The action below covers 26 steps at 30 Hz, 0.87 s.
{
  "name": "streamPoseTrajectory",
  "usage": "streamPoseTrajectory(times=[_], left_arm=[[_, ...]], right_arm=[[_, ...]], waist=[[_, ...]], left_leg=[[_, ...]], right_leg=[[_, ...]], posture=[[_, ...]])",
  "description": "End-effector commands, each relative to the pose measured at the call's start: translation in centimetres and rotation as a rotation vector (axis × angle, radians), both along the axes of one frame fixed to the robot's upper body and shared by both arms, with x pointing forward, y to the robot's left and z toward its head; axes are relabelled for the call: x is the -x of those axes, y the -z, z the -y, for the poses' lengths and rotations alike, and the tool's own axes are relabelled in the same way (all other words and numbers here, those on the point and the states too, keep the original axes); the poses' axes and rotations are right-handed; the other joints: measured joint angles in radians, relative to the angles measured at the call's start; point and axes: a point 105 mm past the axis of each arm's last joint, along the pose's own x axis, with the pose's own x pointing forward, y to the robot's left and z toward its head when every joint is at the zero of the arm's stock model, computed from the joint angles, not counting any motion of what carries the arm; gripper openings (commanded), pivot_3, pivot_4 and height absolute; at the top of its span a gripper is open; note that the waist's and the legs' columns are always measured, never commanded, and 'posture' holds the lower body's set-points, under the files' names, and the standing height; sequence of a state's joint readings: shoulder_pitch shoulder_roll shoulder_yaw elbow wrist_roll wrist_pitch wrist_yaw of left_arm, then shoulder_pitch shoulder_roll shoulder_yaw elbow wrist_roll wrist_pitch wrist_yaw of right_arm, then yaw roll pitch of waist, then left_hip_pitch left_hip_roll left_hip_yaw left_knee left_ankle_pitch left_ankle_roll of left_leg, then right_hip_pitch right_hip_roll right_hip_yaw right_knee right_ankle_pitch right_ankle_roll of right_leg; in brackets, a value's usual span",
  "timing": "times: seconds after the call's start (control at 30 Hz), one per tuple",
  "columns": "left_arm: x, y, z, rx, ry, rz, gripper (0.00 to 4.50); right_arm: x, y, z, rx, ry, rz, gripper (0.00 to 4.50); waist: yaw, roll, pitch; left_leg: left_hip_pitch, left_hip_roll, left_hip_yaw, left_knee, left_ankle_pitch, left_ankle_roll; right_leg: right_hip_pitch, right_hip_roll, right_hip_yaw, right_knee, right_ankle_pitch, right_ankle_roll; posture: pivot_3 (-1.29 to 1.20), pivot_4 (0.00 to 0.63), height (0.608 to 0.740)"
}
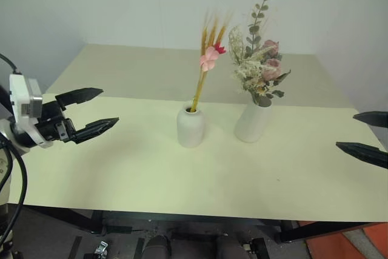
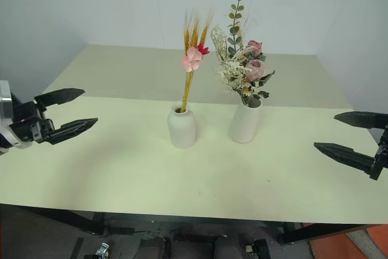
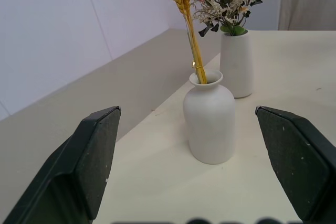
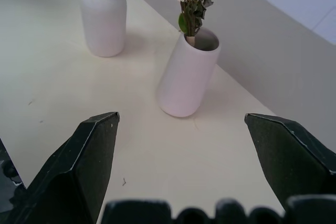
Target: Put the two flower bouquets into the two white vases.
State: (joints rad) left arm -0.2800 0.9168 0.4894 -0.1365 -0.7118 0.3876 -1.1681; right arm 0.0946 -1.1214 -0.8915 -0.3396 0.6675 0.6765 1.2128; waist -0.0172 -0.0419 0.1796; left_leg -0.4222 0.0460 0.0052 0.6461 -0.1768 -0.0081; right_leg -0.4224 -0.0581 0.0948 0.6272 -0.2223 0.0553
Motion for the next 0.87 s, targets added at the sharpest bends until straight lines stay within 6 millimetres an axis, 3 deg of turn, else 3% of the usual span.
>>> streamPoseTrajectory(times=[0.03,0.87], left_arm=[[0.2,-1.3,-0.2,-0.031,0.003,0.061,4.47],[-0.2,-2.0,-1.3,-0.057,-0.018,0.111,4.47]], right_arm=[[0.3,-1.5,0.2,0.035,0.015,0.070,4.50],[0.4,-1.6,0.5,0.056,0.025,0.099,4.50]], waist=[[0.000,0.000,0.000],[-0.001,0.000,0.000]], left_leg=[[0.000,0.000,0.000,0.000,0.000,0.000],[0.000,0.000,0.001,0.000,0.000,0.000]], right_leg=[[0.000,0.000,0.000,0.000,0.000,0.000],[0.000,0.000,0.000,0.000,0.000,0.000]], posture=[[0.00,0.150,0.740],[0.00,0.150,0.740]])
